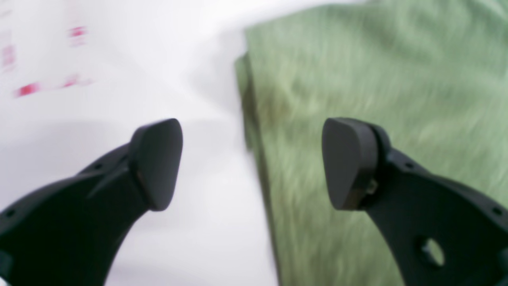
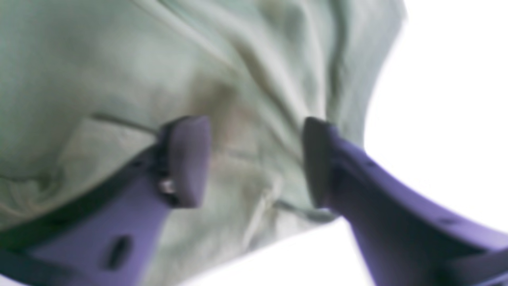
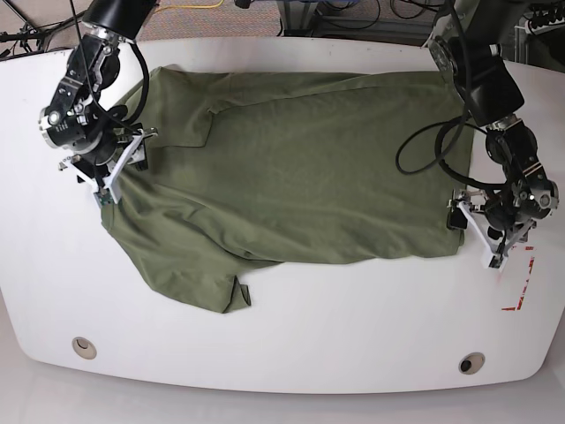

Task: Fold the T-shirt properly
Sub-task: 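Slide both grippers along the shirt edges toward the collar to smooth it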

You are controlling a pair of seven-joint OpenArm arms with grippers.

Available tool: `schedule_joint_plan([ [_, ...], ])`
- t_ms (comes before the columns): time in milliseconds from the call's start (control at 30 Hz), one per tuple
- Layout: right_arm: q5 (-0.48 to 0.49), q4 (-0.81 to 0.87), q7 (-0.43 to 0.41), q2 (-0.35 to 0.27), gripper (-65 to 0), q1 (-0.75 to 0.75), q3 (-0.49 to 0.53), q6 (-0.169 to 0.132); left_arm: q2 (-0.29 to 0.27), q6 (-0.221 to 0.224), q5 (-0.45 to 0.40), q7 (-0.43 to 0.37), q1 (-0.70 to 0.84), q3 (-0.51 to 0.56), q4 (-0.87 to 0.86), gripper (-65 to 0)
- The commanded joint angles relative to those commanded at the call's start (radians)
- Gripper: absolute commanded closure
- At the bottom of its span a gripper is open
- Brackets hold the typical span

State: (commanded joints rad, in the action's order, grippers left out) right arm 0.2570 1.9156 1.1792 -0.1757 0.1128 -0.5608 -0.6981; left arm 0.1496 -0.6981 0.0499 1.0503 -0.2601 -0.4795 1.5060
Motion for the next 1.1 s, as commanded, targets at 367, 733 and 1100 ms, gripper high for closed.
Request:
schedule_joint_plan([
  [367, 0.0, 0.046, -0.003, 0.028, -49.3, 0.112, -0.041, 0.0, 0.0, 0.0, 0.158, 0.018, 0.279, -0.003, 0.334, -53.7],
  [733, -0.002, 0.0, -0.006, 0.049, -41.5, 0.132, -0.04, 0.0, 0.0, 0.0, 0.259, 0.018, 0.468, -0.017, 0.468, -53.6],
  [1100, 0.0, -0.101, -0.068, 0.051, -41.1, 0.135, -0.037, 0.0, 0.002, 0.0, 0.358, 0.018, 0.554, -0.112, 0.471, -53.6],
])
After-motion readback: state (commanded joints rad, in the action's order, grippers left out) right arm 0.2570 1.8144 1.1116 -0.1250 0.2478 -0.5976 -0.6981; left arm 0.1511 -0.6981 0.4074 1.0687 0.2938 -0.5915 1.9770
